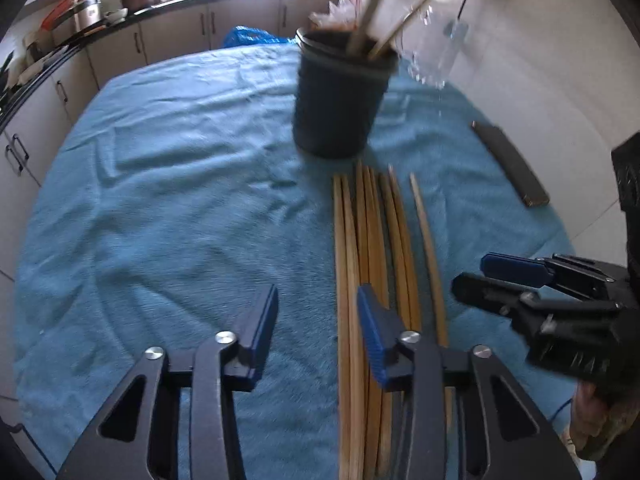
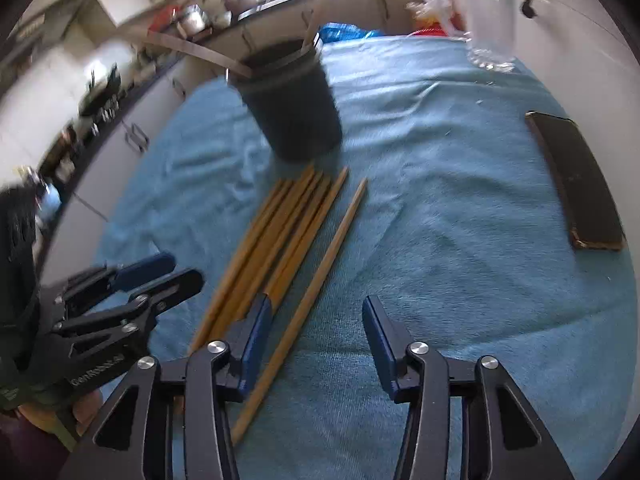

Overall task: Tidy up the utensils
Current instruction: 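Grasp another chopstick with the left tool while the right tool grasps one too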

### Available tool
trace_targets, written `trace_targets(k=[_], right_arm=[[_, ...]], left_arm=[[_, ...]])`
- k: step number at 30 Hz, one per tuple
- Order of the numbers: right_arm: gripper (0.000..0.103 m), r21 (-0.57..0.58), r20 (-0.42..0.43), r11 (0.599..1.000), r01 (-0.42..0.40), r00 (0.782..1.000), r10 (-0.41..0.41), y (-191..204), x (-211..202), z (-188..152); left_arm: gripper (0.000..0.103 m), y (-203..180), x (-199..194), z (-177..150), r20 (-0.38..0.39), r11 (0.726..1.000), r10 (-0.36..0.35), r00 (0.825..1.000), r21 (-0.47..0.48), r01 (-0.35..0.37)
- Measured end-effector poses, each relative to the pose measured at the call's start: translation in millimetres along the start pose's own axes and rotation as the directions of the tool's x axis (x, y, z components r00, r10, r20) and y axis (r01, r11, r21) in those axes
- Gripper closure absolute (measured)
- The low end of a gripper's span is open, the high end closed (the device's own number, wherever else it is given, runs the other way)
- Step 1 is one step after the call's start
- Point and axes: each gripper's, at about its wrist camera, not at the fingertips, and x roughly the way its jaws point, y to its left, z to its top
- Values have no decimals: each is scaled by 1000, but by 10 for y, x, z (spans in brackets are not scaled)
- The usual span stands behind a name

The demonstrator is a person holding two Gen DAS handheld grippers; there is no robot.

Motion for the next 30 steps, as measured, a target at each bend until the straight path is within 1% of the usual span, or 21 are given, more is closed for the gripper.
trace_targets(k=[2,3,5,7,9,10,11,12,14,17,19,20,21,23,24,27,29,30], right_arm=[[52,-13,-21,1000,17,1000,-17,21,100,-5],[52,-19,-29,999,30,999,-31,34,140,6],[53,-35,-40,998,57,998,-58,53,226,20],[56,-60,-28,995,83,996,-85,118,255,30],[68,-83,-22,989,121,992,-123,146,284,36],[70,-90,-21,987,136,990,-138,146,291,36],[76,-92,-22,986,140,990,-143,133,291,35],[79,-89,-25,987,137,990,-140,96,256,11],[79,-73,-37,989,129,991,-132,23,228,2],[79,-44,-46,989,143,988,-145,-137,159,-36],[79,-37,-51,988,151,987,-153,-212,118,-67],[79,-34,-56,986,161,985,-162,-240,104,-64],[77,-30,-59,985,169,984,-171,-284,74,-75],[72,-13,-62,984,180,982,-180,-363,39,-84],[71,-7,-61,984,180,982,-180,-391,32,-84],[71,10,-55,985,170,984,-170,-444,12,-99],[70,10,-51,985,172,984,-171,-443,11,-103],[70,7,-50,985,172,984,-172,-443,9,-104]], left_arm=[[77,-37,100,2,-19,1000,-13,1000,7,13],[86,-50,115,15,-26,1000,-18,999,6,18],[91,-70,150,25,-39,1000,-28,999,-1,27],[91,-66,147,29,-36,1000,-22,999,-10,22],[91,-33,138,35,-35,999,-21,999,-30,20],[92,-3,131,41,-33,999,-24,999,-43,22],[92,60,110,37,-36,997,-27,999,-68,24],[92,111,100,30,-39,996,-31,999,-88,28],[90,240,83,-2,-45,989,-48,998,-141,41],[86,468,13,-85,-49,967,-112,993,-236,97],[81,546,-17,-113,-51,960,-131,990,-255,114],[78,566,-38,-113,-46,962,-123,991,-252,108],[76,579,-47,-109,-39,965,-107,993,-243,95],[76,577,-48,-83,-32,974,-73,997,-217,64],[76,569,-29,-63,-33,975,-71,997,-212,63],[76,504,5,-15,-23,977,-110,994,-188,104],[76,424,9,11,-16,983,-109,994,-150,105],[76,367,33,27,-22,988,-97,995,-121,94]])
